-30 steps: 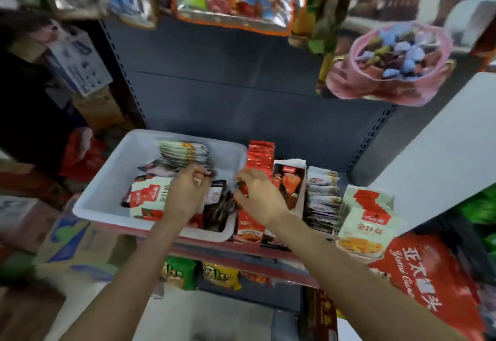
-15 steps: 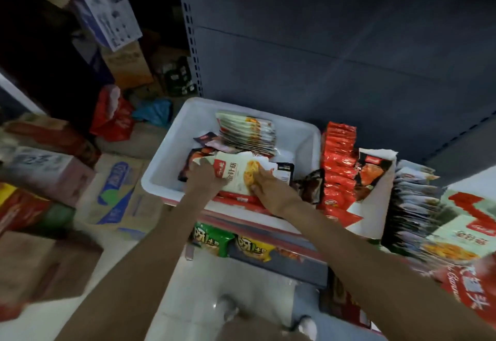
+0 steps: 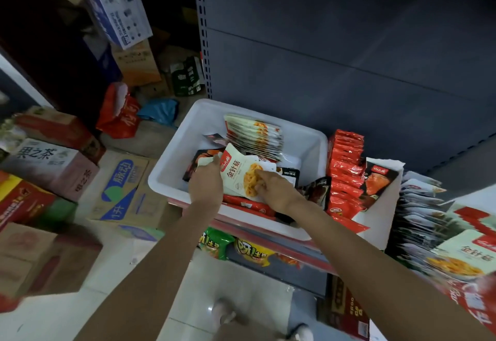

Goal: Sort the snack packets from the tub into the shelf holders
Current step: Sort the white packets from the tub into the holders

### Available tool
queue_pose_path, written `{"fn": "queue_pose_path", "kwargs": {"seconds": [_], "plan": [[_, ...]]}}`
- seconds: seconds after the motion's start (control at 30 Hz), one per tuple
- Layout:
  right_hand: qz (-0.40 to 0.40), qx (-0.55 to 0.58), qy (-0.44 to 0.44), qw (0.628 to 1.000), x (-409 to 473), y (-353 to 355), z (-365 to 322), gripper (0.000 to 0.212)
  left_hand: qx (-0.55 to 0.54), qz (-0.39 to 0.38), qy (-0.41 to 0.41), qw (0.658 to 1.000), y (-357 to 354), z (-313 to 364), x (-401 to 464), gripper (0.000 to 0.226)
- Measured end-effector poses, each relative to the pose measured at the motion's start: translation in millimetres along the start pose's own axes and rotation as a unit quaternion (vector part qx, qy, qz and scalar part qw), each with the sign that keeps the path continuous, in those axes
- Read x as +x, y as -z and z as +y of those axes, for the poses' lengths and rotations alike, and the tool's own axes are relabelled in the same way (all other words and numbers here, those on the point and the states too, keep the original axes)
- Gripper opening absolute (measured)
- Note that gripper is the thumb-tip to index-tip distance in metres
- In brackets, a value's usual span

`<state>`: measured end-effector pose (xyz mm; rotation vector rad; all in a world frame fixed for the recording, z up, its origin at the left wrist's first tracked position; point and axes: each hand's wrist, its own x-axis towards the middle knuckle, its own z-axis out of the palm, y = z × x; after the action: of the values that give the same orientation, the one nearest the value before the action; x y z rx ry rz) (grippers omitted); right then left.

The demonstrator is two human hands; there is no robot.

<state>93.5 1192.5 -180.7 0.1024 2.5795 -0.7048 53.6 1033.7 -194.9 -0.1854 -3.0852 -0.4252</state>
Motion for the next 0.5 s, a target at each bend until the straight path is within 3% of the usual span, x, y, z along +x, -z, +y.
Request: {"fn": "queue_pose_path", "kwargs": {"seconds": [0.1, 0.2, 0.33, 0.4, 0.5], "plan": [[0.049, 0.079, 0.029, 0.995, -2, 4, 3, 0.053, 0.058, 0.060, -0.079, 0.993, 14, 9, -9, 0.039], [0.153, 0.162, 0.066, 0.973, -13, 15, 6, 0.053, -0.033, 0.124, -0.178, 0.976, 32, 24, -10, 0.034], [0.248, 0.276, 0.053, 0.927, -38, 45, 17, 0.021, -0.135, 0.151, -0.282, 0.938, 57, 58, -10, 0.035], [0.289, 0.305, 0.068, 0.905, -53, 59, 29, 0.012, -0.228, 0.177, -0.262, 0.921, 69, 79, -14, 0.022], [0.319, 0.372, 0.096, 0.866, -85, 75, 54, 0.014, -0.365, 0.117, -0.174, 0.907, 80, 120, -22, 0.031]]}}
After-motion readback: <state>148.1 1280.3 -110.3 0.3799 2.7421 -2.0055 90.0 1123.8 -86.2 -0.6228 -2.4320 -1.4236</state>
